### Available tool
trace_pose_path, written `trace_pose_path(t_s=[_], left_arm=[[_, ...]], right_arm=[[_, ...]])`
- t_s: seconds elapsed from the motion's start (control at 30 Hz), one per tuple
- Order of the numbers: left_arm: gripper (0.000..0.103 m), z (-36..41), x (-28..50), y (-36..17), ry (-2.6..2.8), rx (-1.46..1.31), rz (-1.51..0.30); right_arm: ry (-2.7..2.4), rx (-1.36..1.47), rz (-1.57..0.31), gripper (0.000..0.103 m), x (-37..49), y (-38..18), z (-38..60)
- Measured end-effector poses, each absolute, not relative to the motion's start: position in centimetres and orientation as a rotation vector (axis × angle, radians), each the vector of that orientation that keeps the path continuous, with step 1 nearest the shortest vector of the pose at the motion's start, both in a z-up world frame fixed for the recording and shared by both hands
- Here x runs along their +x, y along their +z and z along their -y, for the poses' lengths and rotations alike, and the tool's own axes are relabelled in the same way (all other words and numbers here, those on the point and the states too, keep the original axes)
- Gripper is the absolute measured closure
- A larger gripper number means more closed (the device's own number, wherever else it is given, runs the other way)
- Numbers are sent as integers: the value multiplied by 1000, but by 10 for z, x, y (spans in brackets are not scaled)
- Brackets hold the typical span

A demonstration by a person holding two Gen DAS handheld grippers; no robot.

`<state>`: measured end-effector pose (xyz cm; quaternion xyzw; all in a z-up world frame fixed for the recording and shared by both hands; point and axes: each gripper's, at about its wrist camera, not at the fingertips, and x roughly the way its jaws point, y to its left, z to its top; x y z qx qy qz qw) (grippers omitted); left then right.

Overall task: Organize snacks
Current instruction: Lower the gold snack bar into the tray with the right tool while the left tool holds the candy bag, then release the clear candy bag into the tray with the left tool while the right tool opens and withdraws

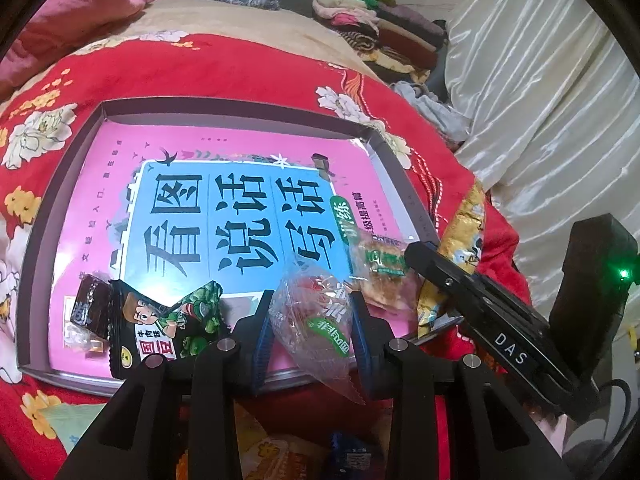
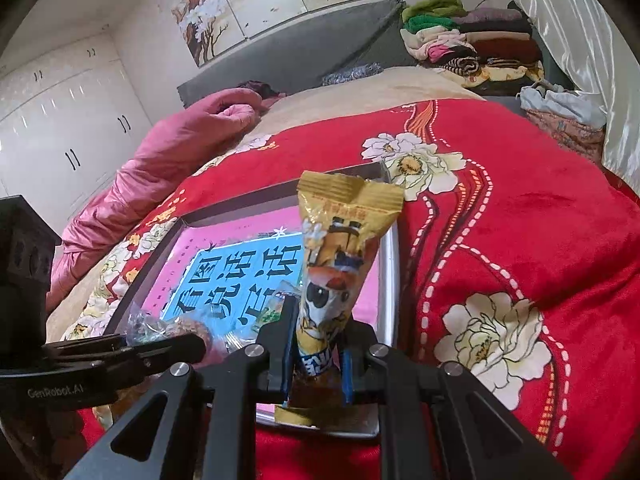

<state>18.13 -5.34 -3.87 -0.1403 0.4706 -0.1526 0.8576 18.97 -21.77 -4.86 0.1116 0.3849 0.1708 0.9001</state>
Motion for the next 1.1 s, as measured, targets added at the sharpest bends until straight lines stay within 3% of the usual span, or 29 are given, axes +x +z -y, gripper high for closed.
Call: trace_pose_path(t_s=[0.37,0.53,0.73,1.1], left_arm=[[66,49,183,-41,-303,-303,-997],[66,47,184,-42,-301,-311,-1002],[66,47,181,-40,-308,-306,-996],[65,48,180,-35,-312,-299,-984]], right_arm=[[430,240,-816,83,191,-53,207],[419,246,-826,71,191,-52,209],[403,213,-823,65,189,-49,207],[389,184,-783,61,184,-39,209]])
